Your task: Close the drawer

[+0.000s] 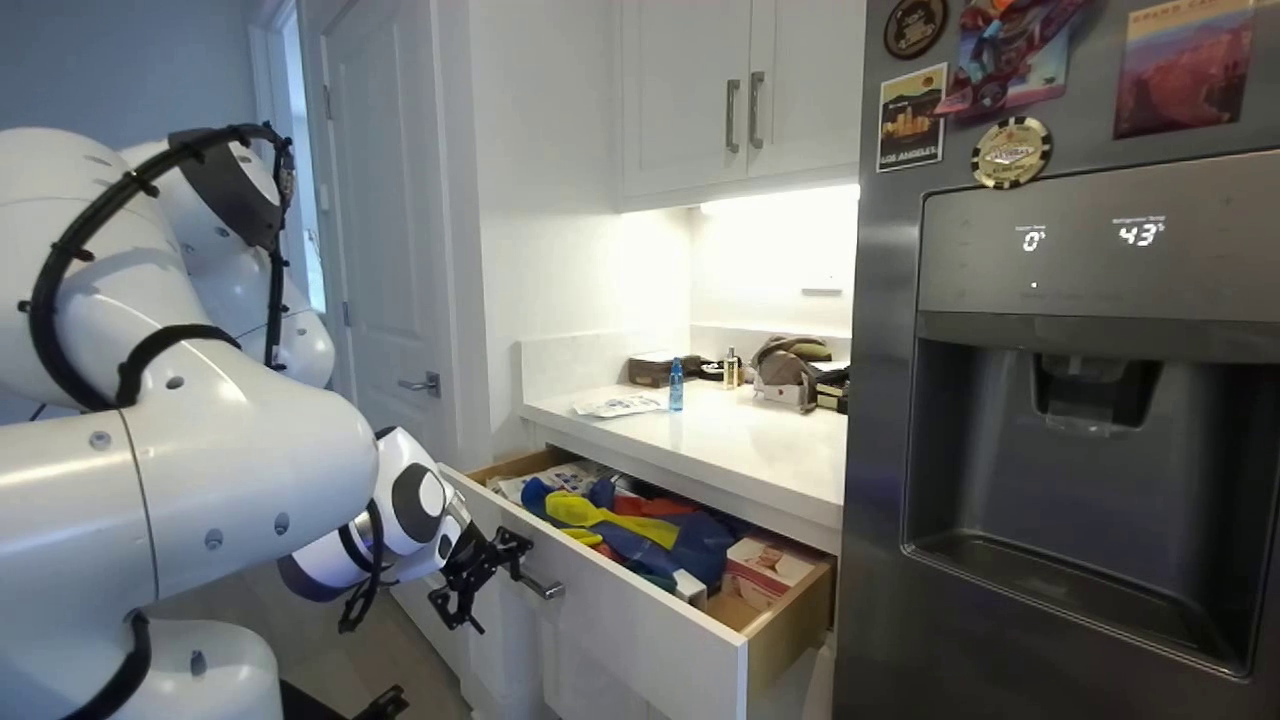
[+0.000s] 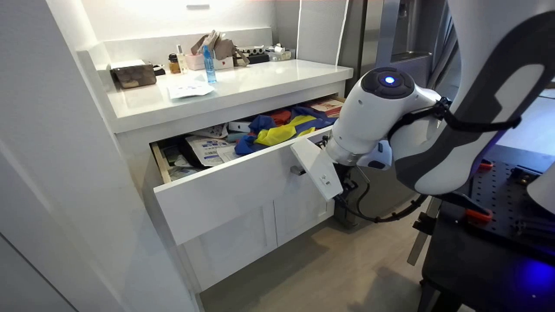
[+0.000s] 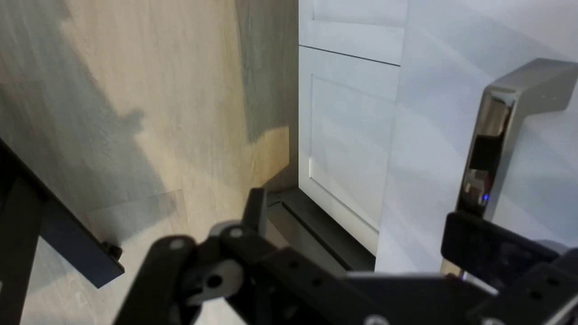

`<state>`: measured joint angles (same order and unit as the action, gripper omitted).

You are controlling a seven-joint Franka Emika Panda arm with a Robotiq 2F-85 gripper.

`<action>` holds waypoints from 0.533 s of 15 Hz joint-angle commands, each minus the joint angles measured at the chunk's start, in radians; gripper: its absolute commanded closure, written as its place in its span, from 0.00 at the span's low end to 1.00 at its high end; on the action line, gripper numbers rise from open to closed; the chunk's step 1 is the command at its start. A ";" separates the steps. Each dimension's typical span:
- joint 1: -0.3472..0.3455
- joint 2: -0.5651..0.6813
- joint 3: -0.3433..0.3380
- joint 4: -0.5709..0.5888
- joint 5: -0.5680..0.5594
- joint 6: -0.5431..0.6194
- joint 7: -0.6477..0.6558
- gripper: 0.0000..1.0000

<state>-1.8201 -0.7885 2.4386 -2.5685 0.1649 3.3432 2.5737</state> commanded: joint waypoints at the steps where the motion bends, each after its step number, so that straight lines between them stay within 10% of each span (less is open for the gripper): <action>1: 0.020 0.004 -0.020 0.004 0.037 0.040 -0.033 0.00; 8: 0.188 0.026 -0.129 -0.074 0.061 0.108 -0.034 0.00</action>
<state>-1.7083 -0.7868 2.3641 -2.5955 0.1912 3.4088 2.5727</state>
